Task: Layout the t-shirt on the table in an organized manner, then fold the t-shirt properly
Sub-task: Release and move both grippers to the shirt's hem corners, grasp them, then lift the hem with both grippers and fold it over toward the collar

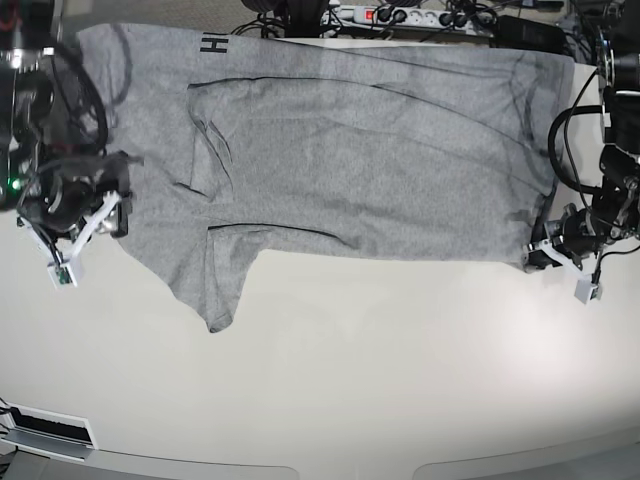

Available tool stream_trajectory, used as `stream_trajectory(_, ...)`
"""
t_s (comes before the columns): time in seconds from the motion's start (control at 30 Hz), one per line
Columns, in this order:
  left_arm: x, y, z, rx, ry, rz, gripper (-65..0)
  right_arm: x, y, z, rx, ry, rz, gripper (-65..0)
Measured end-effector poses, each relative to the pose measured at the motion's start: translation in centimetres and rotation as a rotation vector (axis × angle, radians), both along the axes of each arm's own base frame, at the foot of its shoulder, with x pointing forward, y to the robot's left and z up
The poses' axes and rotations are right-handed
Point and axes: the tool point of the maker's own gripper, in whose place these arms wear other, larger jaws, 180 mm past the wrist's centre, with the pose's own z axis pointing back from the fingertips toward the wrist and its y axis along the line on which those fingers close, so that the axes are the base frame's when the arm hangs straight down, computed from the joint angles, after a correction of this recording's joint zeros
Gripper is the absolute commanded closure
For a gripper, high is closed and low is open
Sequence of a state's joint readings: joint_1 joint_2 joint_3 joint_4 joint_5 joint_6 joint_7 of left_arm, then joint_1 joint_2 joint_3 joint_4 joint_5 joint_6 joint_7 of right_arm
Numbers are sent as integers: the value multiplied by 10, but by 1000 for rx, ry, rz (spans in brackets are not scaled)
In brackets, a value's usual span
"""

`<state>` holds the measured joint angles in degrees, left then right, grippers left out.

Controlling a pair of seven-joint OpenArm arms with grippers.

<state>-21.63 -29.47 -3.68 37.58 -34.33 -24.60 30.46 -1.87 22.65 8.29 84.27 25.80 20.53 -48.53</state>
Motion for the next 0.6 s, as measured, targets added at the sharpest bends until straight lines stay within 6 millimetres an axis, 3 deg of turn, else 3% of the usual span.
stream_trajectory(0.23, 0, 0, 0, -4, -2, 2, 0, 38, -3, -32, 203, 106, -52, -384)
stream_trajectory(0.5, 0, 0, 1, -5, -3, 3, 0, 39, -1, -57, 322, 156, -105, -383)
stream_trajectory(0.6, 0, 0, 1, -8, -4, 4, 0, 36, 11, -60, 342, 166, -74, -331)
